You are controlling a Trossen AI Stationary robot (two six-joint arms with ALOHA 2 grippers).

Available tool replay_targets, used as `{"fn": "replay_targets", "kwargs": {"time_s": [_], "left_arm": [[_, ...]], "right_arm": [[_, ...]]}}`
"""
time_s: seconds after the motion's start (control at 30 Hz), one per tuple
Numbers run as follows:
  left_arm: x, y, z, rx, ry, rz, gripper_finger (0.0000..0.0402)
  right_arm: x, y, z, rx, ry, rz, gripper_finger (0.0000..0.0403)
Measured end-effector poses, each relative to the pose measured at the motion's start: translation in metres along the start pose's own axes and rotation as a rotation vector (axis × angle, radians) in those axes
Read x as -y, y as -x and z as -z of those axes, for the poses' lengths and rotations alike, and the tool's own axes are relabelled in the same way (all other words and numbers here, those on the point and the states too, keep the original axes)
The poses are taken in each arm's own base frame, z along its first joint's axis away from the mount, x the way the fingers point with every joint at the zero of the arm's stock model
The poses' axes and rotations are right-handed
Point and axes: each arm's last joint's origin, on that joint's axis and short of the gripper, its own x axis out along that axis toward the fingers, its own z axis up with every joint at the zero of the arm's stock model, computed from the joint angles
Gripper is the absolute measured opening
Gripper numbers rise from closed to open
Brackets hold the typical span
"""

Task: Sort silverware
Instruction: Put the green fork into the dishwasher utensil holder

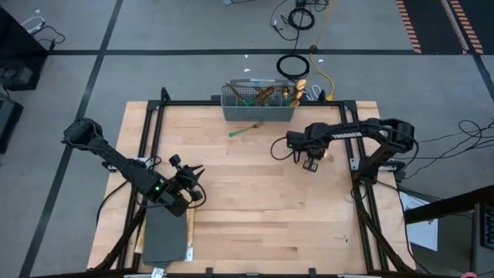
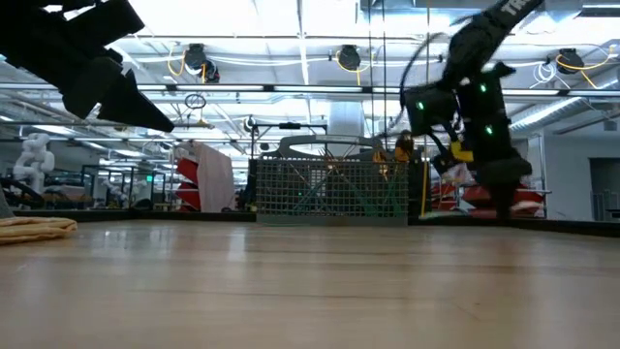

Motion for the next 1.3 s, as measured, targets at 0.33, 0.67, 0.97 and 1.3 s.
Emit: {"fn": "replay_targets", "kwargs": {"time_s": [0.33, 0.67, 0.97, 1.3], "left_arm": [[0.000, 0.000, 0.000, -0.004, 0.003, 0.007, 0.0070], [0.000, 0.000, 0.000, -0.005, 0.003, 0.009, 0.0070], [0.000, 0.000, 0.000, -0.005, 0.004, 0.010, 0.0070], [0.000, 0.000, 0.000, -0.004, -0.001, 0.004, 0.0070]], "right_arm": [[-0.011, 0.108, -0.019, 0.155, 0.088, 0.292, 0.0001], [0.006, 0.193, -0.054, 0.273, 0.448, 0.849, 0.0000], [0.031, 0.154, -0.104, -0.318, 0.809, 1.200, 0.0000], [0.041, 0.113, -0.131, -0.457, 0.883, 1.145, 0.0000]]}}
